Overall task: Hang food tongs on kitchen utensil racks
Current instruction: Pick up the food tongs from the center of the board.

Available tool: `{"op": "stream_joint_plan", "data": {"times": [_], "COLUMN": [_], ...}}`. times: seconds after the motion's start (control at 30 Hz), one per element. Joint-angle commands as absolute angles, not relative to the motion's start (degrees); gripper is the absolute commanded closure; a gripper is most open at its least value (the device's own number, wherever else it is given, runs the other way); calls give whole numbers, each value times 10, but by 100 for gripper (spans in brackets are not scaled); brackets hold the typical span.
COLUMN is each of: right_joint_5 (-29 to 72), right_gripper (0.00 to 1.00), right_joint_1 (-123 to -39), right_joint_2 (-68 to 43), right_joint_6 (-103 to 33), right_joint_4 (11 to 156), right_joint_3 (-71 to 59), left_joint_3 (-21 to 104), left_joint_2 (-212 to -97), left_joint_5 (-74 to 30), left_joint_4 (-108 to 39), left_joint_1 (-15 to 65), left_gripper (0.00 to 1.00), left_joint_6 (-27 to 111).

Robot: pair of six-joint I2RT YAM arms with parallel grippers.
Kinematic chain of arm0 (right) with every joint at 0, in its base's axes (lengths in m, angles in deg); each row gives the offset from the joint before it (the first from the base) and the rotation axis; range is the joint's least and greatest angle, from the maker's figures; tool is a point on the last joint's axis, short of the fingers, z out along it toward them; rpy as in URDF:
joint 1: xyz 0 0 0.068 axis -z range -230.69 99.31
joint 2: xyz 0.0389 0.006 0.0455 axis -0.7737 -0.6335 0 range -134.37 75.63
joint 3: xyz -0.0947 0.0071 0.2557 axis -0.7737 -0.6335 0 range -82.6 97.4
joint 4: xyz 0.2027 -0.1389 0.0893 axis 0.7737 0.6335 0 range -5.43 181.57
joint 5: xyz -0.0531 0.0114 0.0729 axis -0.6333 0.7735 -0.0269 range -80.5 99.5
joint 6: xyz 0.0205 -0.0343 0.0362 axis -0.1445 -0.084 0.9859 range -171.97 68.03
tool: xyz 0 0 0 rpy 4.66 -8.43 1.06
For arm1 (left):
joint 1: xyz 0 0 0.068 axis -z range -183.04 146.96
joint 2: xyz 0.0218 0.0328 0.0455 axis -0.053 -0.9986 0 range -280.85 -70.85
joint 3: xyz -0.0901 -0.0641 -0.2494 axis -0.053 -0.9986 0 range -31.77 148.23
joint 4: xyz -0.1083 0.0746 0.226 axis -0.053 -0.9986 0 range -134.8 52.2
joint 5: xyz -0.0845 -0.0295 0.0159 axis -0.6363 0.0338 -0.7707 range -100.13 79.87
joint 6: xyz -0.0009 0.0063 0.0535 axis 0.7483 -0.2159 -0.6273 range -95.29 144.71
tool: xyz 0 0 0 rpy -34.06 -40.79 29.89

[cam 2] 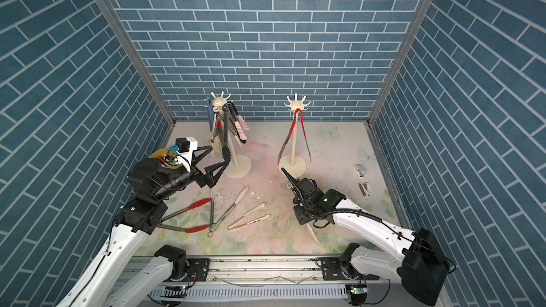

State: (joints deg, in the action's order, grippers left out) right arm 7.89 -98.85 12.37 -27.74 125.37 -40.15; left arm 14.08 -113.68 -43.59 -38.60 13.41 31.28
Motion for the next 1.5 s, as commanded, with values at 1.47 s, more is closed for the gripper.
{"op": "stream_joint_plan", "data": {"times": [1.47], "right_joint_5": [53], "right_gripper": [100], "right_joint_1": [-693], "right_joint_2": [242], "right_joint_6": [-290], "right_joint_4": [1257], "right_joint_3": [-371], "left_joint_3": [153], "left_joint_2": [-1131], "left_joint_5": [-423], "left_joint_4": [-392], "left_joint_1": [138], "left_gripper": [1], "left_joint_6": [301]}}
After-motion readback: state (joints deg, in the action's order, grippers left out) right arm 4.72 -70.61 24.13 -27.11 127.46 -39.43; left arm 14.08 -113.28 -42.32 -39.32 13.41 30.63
